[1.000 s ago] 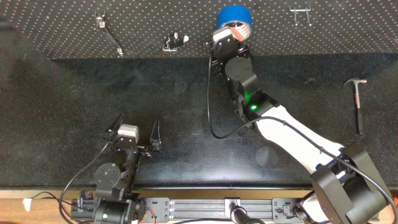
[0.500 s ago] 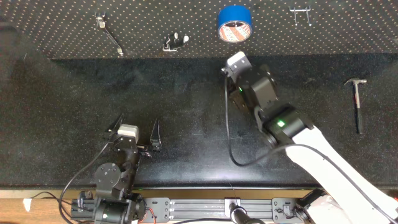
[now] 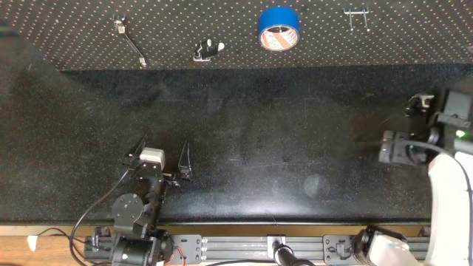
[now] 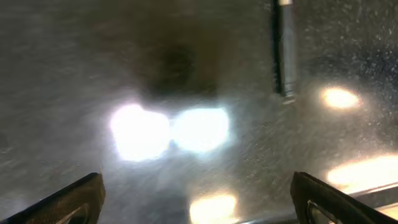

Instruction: Place Tools Onto Pegboard

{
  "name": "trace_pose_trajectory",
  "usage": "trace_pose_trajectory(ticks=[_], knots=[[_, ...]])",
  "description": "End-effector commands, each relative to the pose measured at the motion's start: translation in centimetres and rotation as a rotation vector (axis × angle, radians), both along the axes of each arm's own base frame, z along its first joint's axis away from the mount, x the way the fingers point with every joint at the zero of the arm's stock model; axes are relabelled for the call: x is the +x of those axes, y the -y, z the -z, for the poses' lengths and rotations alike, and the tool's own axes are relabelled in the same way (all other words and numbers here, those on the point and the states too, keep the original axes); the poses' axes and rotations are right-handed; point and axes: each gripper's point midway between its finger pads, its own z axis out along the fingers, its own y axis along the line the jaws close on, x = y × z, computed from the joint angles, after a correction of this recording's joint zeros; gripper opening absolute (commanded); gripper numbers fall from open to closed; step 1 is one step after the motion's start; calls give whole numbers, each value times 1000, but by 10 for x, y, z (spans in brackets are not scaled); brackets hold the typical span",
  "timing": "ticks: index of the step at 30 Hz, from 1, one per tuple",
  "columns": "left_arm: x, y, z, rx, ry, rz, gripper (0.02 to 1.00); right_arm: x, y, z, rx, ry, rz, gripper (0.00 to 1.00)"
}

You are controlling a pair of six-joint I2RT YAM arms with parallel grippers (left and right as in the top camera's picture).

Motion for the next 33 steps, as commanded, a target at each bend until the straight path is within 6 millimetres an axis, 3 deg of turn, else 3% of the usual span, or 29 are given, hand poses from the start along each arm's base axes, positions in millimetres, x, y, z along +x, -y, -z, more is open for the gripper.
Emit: trace_pose_trajectory(ticks=[1, 6, 9, 13, 21, 24, 25, 28, 30, 32, 33], knots=[[0, -1, 1, 12, 4, -3, 996, 11, 28, 25, 38, -18, -111, 976], [0, -1, 1, 12, 4, -3, 996, 11, 73, 59, 87, -6, -164, 976], [0, -1, 1, 12, 4, -3, 996, 24, 87, 78, 62, 5, -218, 976], [0, -1, 1, 12, 3, -3, 996, 30, 92, 93, 60, -2, -255, 976], [0, -1, 1, 12, 4, -3, 996, 31, 92, 98, 67, -7, -255, 976], [0, -1, 1, 12, 4, -3, 996, 31, 92, 98, 66, -7, -255, 384], [0, -1, 1, 12, 4, -3, 996, 31, 92, 98, 67, -8, -255, 244], [0, -1, 1, 12, 4, -3, 996, 31, 92, 98, 66, -7, -255, 77], [0, -1, 1, 12, 4, -3, 996, 35, 91, 88, 59, 29, -253, 75], [0, -1, 1, 12, 4, -3, 996, 51, 88, 44, 19, 185, -221, 75], [0, -1, 1, 12, 4, -3, 996, 58, 83, 9, -3, 303, -174, 77]])
